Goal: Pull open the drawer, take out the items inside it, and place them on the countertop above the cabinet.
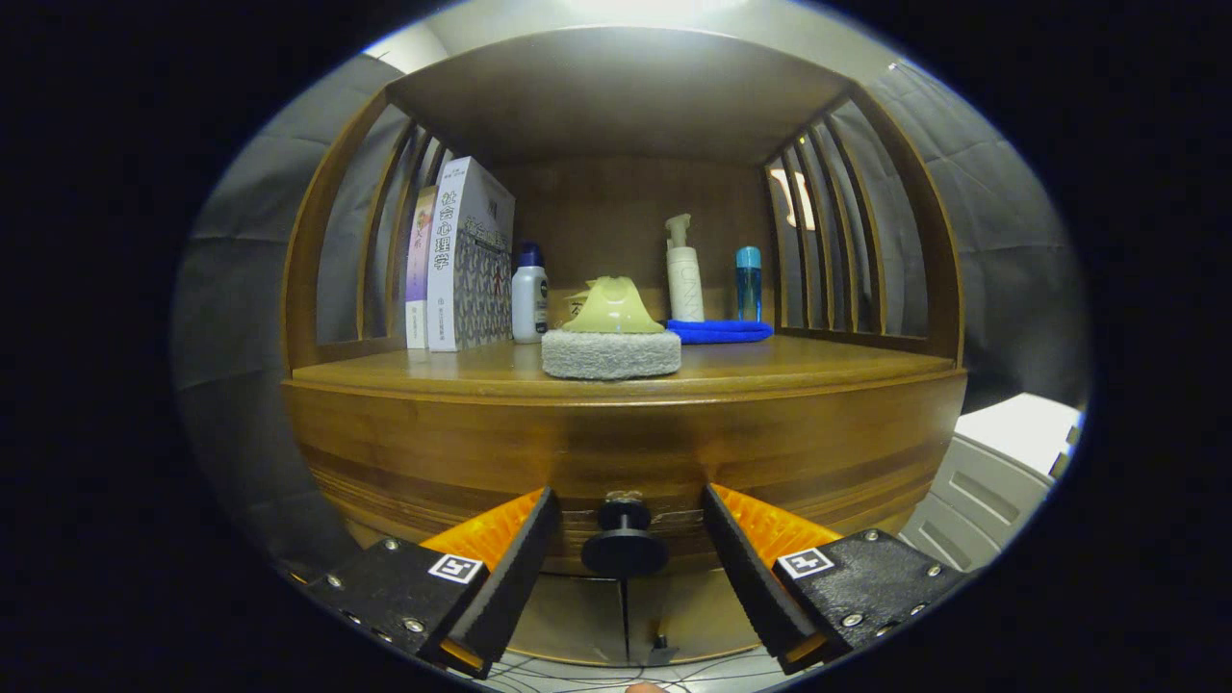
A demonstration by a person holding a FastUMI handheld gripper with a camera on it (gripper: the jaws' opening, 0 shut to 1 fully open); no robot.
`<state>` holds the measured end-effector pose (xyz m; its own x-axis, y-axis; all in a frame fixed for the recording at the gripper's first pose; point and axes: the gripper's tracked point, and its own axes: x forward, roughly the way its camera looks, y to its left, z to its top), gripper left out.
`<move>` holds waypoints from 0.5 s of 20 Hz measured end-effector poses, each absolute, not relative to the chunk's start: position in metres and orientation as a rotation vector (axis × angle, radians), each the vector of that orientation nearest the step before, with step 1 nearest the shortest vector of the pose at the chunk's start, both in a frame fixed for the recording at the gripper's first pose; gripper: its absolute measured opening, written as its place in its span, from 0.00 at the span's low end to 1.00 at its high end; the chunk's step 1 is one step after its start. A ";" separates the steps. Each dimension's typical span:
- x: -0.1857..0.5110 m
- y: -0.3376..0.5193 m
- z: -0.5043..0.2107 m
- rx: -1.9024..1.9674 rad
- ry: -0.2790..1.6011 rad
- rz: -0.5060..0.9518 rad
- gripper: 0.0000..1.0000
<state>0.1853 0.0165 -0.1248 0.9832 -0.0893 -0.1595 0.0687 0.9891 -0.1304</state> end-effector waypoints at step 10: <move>0.066 -0.021 -0.013 -0.119 -0.002 -0.064 0.95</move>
<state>0.0663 -0.0208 -0.0131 0.9980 -0.0632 0.0061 0.0635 0.9909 -0.1186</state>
